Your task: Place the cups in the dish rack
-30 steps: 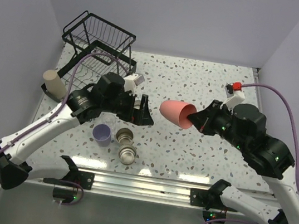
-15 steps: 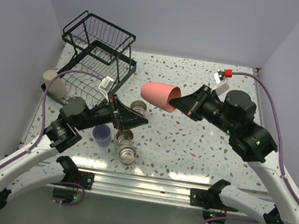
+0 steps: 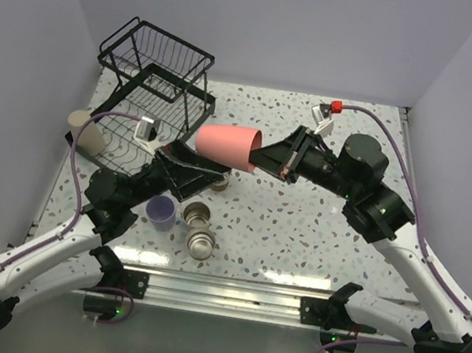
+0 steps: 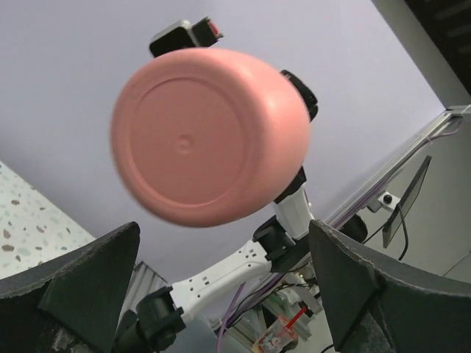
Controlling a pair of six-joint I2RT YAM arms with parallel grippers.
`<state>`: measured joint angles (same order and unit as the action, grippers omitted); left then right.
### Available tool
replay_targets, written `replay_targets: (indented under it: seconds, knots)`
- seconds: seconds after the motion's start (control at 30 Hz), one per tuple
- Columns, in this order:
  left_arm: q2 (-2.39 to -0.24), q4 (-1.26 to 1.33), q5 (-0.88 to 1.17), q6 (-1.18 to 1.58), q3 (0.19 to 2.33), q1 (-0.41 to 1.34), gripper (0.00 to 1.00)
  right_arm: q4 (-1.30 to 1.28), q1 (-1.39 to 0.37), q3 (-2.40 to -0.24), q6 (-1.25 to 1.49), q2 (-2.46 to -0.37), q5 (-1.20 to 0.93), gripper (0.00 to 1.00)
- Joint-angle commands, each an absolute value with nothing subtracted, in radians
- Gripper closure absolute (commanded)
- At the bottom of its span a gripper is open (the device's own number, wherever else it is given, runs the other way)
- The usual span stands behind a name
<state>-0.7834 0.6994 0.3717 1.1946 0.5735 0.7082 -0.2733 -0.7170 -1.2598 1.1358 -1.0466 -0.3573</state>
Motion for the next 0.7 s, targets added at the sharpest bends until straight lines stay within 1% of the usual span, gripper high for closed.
replay_targets:
  seconds: [0.0, 0.13, 0.43, 0.53, 0.67]
  knots:
    - [-0.743, 0.836, 0.331, 1.204, 0.592, 0.703, 0.00, -0.186, -0.713, -1.267, 1.166, -1.064, -0.425, 1.00]
    - [-0.716, 0.795, 0.316, 1.177, 0.604, 0.677, 0.00, -0.184, -0.712, -1.285, 1.157, -1.083, -0.454, 1.00]
    - [-0.703, 0.557, 0.242, 1.043, 0.713, 0.652, 0.00, -0.198, -0.707, -1.289, 1.141, -1.068, -0.482, 1.00]
    - [-0.700, 0.433, 0.212, 0.997, 0.753, 0.646, 0.00, -0.201, -0.700, -1.292, 1.137, -1.055, -0.485, 1.00]
    - [-0.680, 0.408, 0.183, 0.991, 0.756, 0.632, 0.01, -0.209, -0.693, -1.286, 1.134, -1.043, -0.494, 1.00]
